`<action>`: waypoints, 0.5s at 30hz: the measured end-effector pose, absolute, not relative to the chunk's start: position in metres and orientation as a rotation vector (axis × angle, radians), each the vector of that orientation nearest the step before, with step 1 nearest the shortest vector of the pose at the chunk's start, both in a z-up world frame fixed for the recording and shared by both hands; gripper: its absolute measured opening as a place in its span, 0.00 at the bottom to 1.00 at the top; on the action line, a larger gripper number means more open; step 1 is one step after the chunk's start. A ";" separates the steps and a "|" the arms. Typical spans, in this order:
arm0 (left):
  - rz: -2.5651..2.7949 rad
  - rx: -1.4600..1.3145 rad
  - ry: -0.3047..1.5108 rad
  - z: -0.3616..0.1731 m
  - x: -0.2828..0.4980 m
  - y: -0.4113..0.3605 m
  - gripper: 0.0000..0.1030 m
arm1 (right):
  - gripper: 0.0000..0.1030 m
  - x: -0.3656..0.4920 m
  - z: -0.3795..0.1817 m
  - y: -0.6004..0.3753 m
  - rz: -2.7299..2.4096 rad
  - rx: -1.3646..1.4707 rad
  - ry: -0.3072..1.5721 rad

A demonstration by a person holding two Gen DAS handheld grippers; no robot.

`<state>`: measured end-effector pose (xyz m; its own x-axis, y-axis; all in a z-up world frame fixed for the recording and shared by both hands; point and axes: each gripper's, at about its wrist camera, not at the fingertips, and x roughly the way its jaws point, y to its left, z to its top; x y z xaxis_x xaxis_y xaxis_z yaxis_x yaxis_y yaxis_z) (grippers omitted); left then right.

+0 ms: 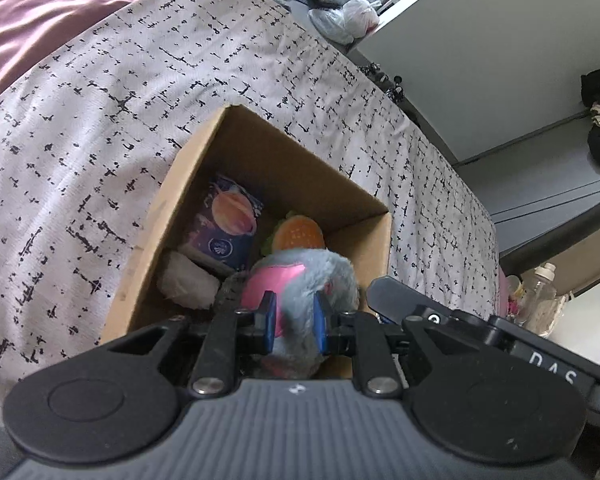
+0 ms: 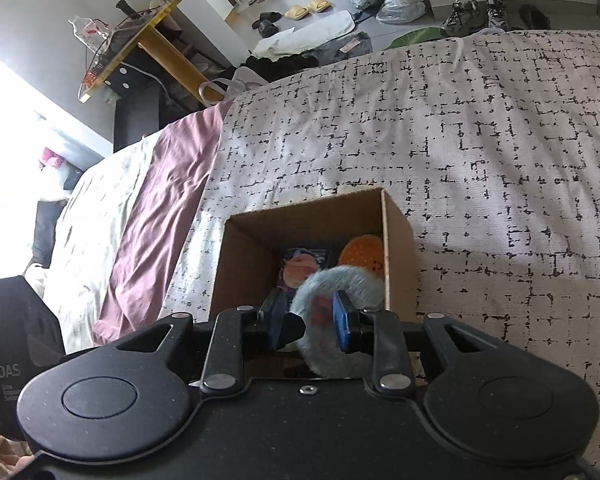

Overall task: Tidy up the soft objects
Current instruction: 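Lift the grey plush and carry it over the box with both tools, then lower the grey plush into the box and open both tools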

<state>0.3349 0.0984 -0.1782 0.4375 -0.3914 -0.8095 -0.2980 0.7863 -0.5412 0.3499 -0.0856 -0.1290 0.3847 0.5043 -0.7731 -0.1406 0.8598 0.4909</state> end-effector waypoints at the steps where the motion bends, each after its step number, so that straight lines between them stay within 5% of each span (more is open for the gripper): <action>1: -0.059 -0.700 1.151 -0.179 0.336 0.098 0.18 | 0.27 0.350 -0.129 -0.086 0.420 0.371 1.106; 15: -0.006 -0.585 1.124 -0.148 0.319 0.099 0.22 | 0.27 0.327 -0.120 -0.105 0.383 0.387 1.086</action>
